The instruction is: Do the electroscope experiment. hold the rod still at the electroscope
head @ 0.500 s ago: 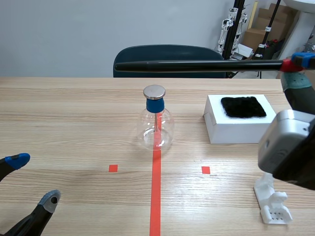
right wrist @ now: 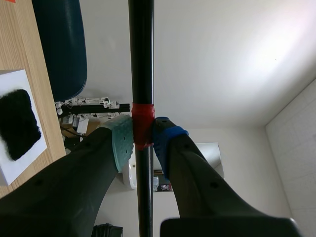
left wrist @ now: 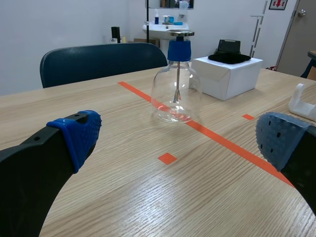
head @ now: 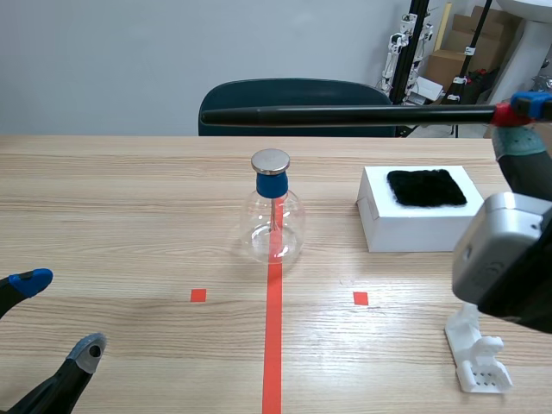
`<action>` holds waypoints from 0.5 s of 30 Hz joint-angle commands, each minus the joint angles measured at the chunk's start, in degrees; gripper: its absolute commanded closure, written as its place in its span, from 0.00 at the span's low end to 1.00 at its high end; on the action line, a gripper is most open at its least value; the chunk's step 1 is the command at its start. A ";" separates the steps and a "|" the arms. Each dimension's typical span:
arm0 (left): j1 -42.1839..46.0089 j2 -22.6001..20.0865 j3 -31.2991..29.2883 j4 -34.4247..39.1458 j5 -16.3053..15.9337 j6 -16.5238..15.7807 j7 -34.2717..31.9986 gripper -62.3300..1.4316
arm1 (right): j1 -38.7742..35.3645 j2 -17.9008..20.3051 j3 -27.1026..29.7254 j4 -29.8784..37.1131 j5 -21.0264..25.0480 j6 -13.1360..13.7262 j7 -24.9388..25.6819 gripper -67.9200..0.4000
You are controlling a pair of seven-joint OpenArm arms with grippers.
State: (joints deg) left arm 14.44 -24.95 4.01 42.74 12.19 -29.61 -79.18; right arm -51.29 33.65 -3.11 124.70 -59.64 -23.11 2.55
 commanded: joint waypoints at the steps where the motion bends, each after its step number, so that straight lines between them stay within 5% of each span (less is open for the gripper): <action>1: -0.17 -0.50 -0.15 1.09 -0.55 0.07 -1.01 0.00 | 0.96 -0.02 0.04 0.59 -0.09 -1.07 -0.02 0.92; 15: -0.17 -0.50 -0.15 1.09 -0.55 0.07 -1.01 0.00 | 8.00 0.00 -0.83 0.22 5.29 -0.46 -0.22 0.92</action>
State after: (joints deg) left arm 14.44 -24.95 4.01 42.74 12.19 -29.61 -79.18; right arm -44.38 33.65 -3.79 124.70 -54.41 -23.05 2.33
